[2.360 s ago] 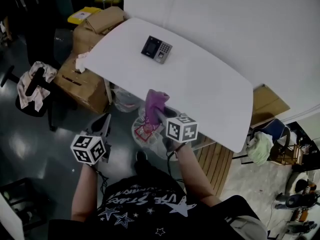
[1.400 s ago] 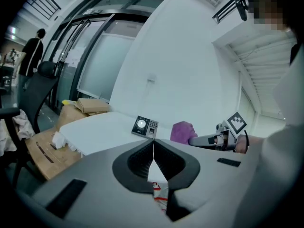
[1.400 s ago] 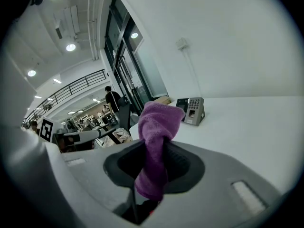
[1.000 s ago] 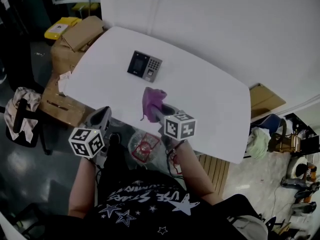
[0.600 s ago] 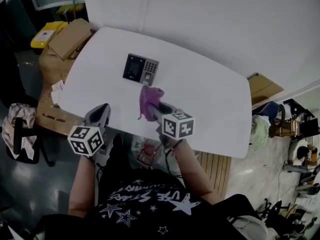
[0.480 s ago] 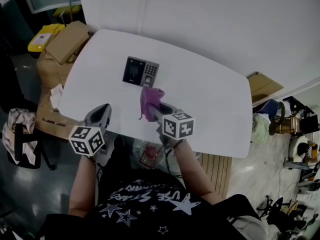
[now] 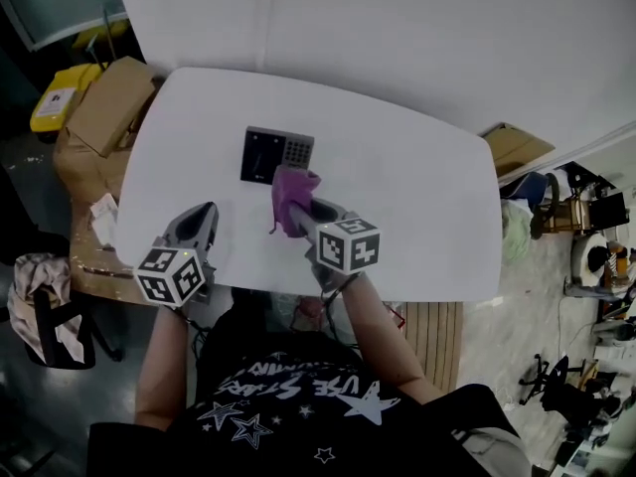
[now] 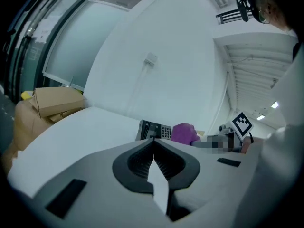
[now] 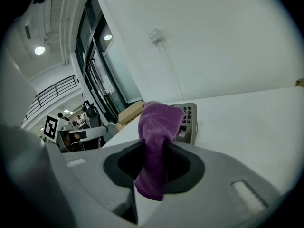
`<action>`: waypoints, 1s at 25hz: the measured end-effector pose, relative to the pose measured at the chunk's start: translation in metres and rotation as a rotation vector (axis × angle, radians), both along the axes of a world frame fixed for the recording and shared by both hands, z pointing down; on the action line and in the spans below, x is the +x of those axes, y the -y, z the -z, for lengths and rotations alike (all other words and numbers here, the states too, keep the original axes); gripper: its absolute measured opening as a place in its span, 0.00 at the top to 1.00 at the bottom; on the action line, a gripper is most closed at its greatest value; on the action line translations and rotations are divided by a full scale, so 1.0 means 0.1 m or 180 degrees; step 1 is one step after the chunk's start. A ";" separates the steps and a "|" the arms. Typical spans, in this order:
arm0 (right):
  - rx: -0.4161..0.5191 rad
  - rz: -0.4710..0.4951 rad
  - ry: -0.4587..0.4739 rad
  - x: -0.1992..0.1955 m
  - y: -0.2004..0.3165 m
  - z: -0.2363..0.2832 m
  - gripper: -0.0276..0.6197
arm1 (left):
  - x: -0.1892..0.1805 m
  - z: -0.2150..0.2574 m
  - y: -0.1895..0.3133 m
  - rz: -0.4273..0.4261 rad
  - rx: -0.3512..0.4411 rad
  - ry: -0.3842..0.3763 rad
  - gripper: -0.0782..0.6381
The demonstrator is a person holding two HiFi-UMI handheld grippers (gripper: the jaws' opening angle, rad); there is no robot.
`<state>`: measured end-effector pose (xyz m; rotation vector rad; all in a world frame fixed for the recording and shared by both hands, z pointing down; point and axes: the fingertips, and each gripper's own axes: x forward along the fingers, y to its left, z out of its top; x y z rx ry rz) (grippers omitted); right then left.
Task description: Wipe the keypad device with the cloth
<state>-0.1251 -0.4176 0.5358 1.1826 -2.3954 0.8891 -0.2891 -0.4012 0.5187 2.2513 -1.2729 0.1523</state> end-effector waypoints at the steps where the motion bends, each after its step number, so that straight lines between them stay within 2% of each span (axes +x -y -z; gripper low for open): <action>1: -0.0003 -0.0013 -0.0002 -0.03 0.03 0.00 0.81 | -0.01 -0.01 0.05 -0.0031 -0.0008 -0.0003 0.88; 10: 0.0030 -0.0028 -0.0106 -0.32 0.32 0.04 0.81 | -0.11 0.00 0.46 -0.0247 -0.0003 -0.0124 0.88; 25: 0.0039 -0.0138 -0.0125 -0.74 0.84 -0.03 0.81 | -0.20 -0.12 1.04 -0.0601 -0.0041 -0.0050 0.88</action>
